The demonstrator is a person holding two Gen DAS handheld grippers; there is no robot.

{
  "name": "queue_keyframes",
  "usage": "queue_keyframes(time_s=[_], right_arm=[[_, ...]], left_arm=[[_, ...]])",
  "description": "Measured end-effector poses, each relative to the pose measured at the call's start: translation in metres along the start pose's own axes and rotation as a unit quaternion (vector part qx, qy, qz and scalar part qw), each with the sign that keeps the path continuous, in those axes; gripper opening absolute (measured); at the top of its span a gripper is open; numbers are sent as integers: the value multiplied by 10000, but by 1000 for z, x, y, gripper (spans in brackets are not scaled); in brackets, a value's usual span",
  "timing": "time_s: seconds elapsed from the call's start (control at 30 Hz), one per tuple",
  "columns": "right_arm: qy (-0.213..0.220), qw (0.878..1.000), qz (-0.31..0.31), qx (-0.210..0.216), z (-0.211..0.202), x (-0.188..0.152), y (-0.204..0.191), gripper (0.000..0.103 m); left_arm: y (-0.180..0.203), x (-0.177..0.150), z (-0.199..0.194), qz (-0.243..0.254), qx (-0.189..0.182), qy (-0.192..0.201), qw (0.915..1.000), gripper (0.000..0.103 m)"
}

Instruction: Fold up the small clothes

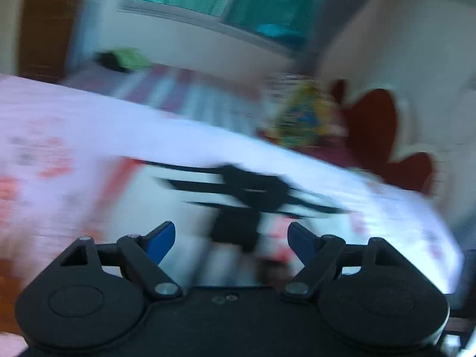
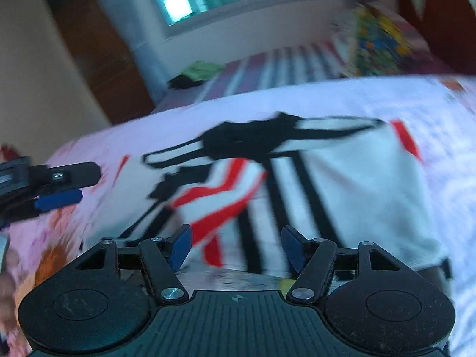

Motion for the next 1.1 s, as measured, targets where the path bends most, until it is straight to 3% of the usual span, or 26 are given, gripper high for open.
queue_keyframes(time_s=[0.03, 0.13, 0.27, 0.3, 0.33, 0.5, 0.67, 0.77, 0.9, 0.97, 1.0, 1.07, 1.1], right_arm=[[-41, 9998, -181, -12, 6, 1, -10, 66], [-247, 9979, -567, -173, 30, 3, -34, 66], [-90, 9969, -468, -631, 44, 10, -40, 65], [2, 9977, -305, -607, 42, 11, -36, 51], [64, 9986, -108, -522, 38, 13, -30, 10], [443, 9949, 577, -694, 8, 20, 16, 9], [-310, 9866, 1423, -739, 20, -10, 62, 9], [-149, 9862, 1514, -651, 10, -8, 71, 9], [-138, 9820, 1768, -647, 15, -3, 83, 10], [-203, 9794, 1930, -549, 17, -4, 89, 10], [-188, 9781, 2006, -518, 15, -4, 91, 13], [-152, 9774, 2027, -574, 9, -9, 94, 54], [-51, 9783, 1989, -581, 6, -12, 95, 83]], left_arm=[[-14, 2, 4, -108, 259, -42, 9996, 79], [-40, -2, 15, -332, 567, -173, 9977, 73], [-56, -15, 30, -342, 894, -367, 9947, 65], [-63, -19, 33, -374, 922, -471, 9939, 63], [-65, -22, 39, -368, 991, -512, 9931, 62], [-69, -28, 37, -386, 974, -445, 9935, 61], [-67, -25, 37, -419, 937, -521, 9933, 63], [-71, -15, 42, -541, 864, -593, 9930, 75], [-69, 4, 55, -407, 905, -487, 9939, 75], [-70, 13, 68, -448, 898, -547, 9934, 69], [-72, 17, 73, -502, 879, -576, 9932, 68], [-74, 24, 84, -585, 870, -561, 9929, 60], [-75, 27, 88, -602, 874, -539, 9929, 58]])
Point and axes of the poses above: each gripper's, at about its wrist camera, not at the fingertips, and z roughly the way its jaws point, y to its right, x to its top, the point moved 1 cm from there along z, roughly the way its jaws point, and after that the axes turned 10 degrees about -z, right-handed, at the moved point
